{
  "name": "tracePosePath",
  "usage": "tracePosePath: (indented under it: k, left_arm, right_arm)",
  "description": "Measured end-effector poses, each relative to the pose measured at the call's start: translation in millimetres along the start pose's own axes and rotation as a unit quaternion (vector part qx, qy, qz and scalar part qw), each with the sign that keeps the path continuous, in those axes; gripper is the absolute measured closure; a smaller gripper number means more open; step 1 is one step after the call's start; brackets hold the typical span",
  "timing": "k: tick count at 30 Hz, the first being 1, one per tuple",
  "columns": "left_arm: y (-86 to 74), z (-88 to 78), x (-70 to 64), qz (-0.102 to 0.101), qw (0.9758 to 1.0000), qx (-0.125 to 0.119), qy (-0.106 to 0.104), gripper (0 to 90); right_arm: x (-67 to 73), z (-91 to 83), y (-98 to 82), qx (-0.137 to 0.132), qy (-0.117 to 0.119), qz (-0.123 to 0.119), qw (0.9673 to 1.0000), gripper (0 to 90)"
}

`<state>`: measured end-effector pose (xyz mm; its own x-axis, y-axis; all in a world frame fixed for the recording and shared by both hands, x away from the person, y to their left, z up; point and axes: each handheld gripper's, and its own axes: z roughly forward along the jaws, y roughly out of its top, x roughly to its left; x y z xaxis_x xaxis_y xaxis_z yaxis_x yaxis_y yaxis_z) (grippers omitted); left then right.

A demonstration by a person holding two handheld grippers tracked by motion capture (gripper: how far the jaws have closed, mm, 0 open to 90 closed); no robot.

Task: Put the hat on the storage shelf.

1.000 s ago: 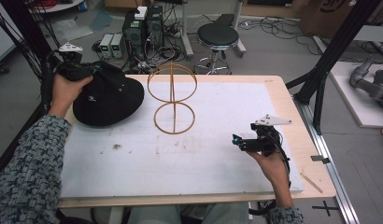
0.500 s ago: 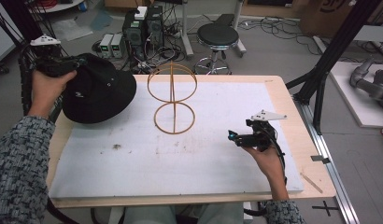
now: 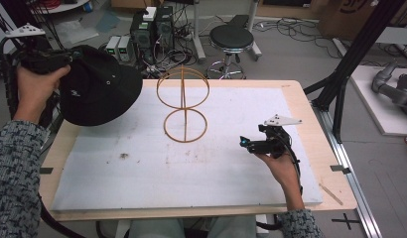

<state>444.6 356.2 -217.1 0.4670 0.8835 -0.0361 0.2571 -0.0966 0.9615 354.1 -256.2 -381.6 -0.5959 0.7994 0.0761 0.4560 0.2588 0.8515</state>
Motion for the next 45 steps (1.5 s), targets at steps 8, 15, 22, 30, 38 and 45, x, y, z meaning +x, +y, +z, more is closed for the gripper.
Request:
tracePosePath:
  k: [8, 15, 22, 30, 38, 45]
  left_arm:
    - [13.8, -1.6, -10.7, 0.001, 0.9998, -0.014, -0.011, 82.4]
    - [29.0, -3.7, -18.7, -0.007, 0.9993, -0.029, -0.020, 82.4]
    - [46.6, -7.1, -30.0, -0.020, 0.9978, -0.049, -0.041, 82.4]
    - [60.7, -1.5, -49.9, -0.017, 0.9965, -0.052, -0.063, 82.8]
    - [70.8, 6.7, -66.5, -0.012, 0.9953, -0.050, -0.082, 83.6]
    - [76.6, 17.1, -80.8, -0.015, 0.9934, -0.053, -0.101, 83.8]
  right_arm:
    - [-0.6, -2.1, -0.2, -0.002, 0.000, 0.001, 1.0000, 11.5]
    - [-0.6, -4.2, 0.8, -0.007, 0.001, 0.001, 1.0000, 11.5]
    - [0.2, -5.0, 2.0, -0.008, 0.002, 0.001, 1.0000, 11.5]
    - [1.5, -6.6, 4.4, -0.013, 0.003, -0.001, 0.9999, 11.5]
    - [1.6, -8.7, 4.9, -0.016, 0.005, -0.001, 0.9999, 11.5]
    - [1.4, -11.1, 4.4, -0.015, 0.005, 0.003, 0.9999, 11.5]
